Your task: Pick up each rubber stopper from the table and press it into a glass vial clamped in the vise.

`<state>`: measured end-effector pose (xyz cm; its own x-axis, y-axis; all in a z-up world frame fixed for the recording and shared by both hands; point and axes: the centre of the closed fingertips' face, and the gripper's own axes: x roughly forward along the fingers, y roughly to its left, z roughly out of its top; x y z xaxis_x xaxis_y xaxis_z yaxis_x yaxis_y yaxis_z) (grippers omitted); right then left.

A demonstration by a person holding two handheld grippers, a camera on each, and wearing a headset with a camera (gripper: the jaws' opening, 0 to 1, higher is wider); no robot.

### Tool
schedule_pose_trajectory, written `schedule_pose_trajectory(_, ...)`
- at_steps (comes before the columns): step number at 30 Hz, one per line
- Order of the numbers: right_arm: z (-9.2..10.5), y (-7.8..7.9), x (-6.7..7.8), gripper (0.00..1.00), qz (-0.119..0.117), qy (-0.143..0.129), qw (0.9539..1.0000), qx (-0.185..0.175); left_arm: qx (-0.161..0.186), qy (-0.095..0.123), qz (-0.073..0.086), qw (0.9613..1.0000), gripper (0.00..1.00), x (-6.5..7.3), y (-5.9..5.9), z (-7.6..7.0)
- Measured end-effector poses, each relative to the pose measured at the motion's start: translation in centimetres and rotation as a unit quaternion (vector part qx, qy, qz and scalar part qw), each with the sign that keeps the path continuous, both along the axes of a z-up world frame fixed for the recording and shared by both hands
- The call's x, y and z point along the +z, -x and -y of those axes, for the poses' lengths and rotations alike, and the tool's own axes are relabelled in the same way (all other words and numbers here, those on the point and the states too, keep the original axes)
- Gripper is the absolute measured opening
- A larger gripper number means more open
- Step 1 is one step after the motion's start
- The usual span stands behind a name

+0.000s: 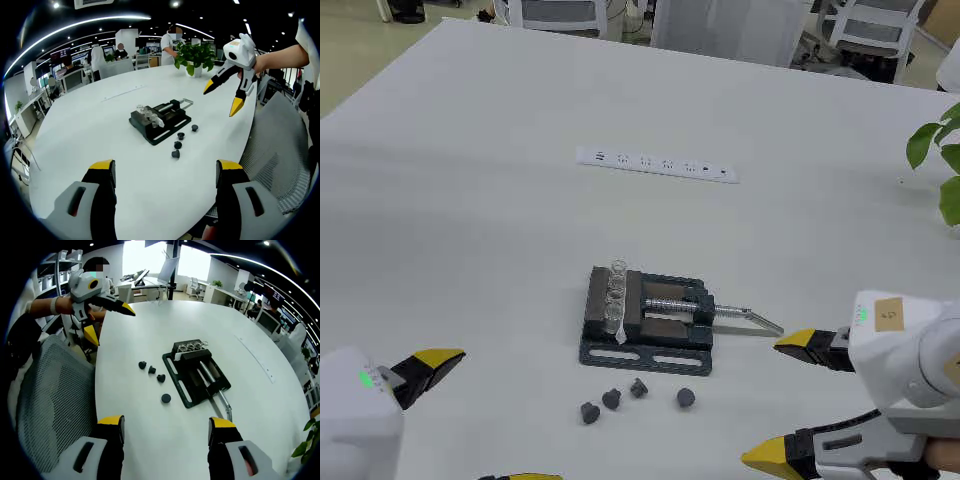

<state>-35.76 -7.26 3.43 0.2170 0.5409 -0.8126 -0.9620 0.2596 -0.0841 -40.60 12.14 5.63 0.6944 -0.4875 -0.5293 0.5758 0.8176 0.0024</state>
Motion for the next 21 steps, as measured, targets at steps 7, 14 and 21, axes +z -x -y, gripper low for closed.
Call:
schedule_pose_trajectory(7, -1.0, -1.1, -1.1, 0.54, 0.001, 0.032, 0.9984, 0.047, -0.001, -0.003, -0.002, 1.0, 0.8, -0.5, 0.0, 0.3)
schedule_pose_trajectory(14, -2.6, -1.0, -2.0, 0.4, -0.006, 0.056, 0.9936, 0.098, 0.01, 0.005, 0.004, 0.9999, 0.79, -0.4, -0.6, -0.1)
schedule_pose_trajectory(21, -3.7, -0.7, -3.6, 0.3, -0.017, 0.078, 0.9876, 0.135, 0.011, 0.007, 0.003, 0.9999, 0.79, -0.7, -0.7, -0.2)
